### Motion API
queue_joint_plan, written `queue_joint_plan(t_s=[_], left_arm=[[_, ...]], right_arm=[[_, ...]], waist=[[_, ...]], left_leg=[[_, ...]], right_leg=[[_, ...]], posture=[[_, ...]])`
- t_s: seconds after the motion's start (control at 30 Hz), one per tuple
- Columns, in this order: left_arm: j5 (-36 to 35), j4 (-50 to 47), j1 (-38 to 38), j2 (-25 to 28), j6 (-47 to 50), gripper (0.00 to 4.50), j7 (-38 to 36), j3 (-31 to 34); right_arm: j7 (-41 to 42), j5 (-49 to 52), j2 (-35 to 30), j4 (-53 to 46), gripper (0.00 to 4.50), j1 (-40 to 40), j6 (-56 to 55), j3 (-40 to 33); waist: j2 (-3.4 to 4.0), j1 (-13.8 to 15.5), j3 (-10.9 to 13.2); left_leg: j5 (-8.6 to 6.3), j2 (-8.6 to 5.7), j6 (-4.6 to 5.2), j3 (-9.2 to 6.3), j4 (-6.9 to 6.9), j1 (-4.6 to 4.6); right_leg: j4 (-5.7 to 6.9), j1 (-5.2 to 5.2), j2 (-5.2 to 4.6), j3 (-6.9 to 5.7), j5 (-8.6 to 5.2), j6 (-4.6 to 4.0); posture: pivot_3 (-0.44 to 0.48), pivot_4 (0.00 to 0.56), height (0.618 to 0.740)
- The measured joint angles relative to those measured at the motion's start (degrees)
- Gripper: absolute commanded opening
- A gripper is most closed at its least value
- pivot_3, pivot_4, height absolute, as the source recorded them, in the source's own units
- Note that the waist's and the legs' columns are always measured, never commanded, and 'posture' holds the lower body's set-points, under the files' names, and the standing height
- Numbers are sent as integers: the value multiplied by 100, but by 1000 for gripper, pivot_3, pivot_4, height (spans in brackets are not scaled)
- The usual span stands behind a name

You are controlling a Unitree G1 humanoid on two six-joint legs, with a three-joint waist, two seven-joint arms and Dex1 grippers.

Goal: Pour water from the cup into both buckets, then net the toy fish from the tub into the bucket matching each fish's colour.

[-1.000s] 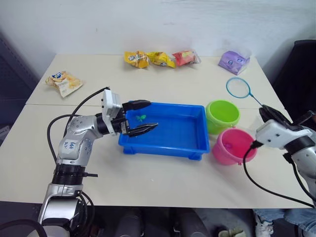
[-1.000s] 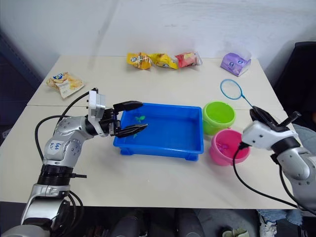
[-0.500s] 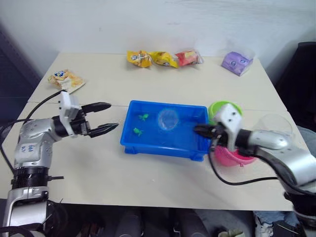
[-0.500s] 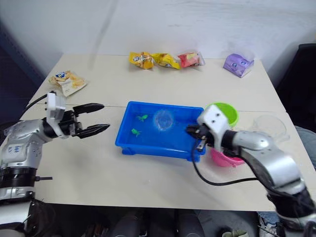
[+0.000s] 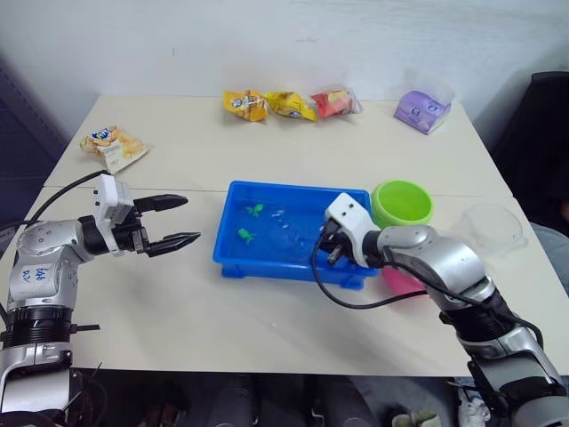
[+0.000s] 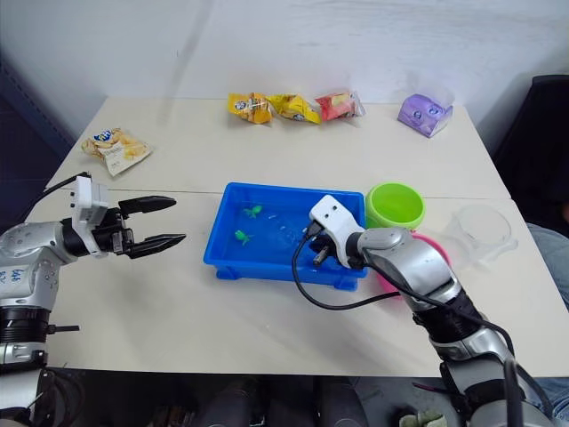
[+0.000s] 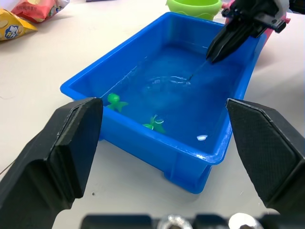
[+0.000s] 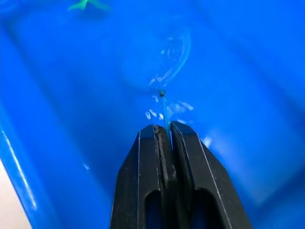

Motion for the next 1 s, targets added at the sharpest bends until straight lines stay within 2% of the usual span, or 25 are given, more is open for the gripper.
queue_joint_plan(t_s=[0.2,0.43,0.77,1.0], left_arm=[[129,-22,-141,4,-18,4437,-135,-191],[367,-266,-514,209,247,4437,-186,-566],[680,-350,-625,354,516,4437,-99,-843],[724,-342,-602,301,740,4437,-26,-951]], right_arm=[[-41,-88,700,395,0,-253,41,12],[-34,-94,1105,557,0,-211,-201,-44],[141,159,1089,147,0,207,-351,-646],[290,942,851,-476,0,361,219,-1699]], waist=[[0,-6,0],[-1,-3,0],[-1,-16,0],[-1,11,0]], left_leg=[[0,0,0,0,-1,-2],[0,-1,0,-1,-1,-5],[-1,-1,1,0,-4,-6],[-3,-1,4,0,-5,-8]], right_leg=[[7,-4,1,-2,0,0],[7,-5,1,-2,0,0],[10,-10,3,0,0,0],[5,-10,2,0,0,0]], posture=[[0,150,740],[0,150,740],[0,150,740],[0,150,740]])
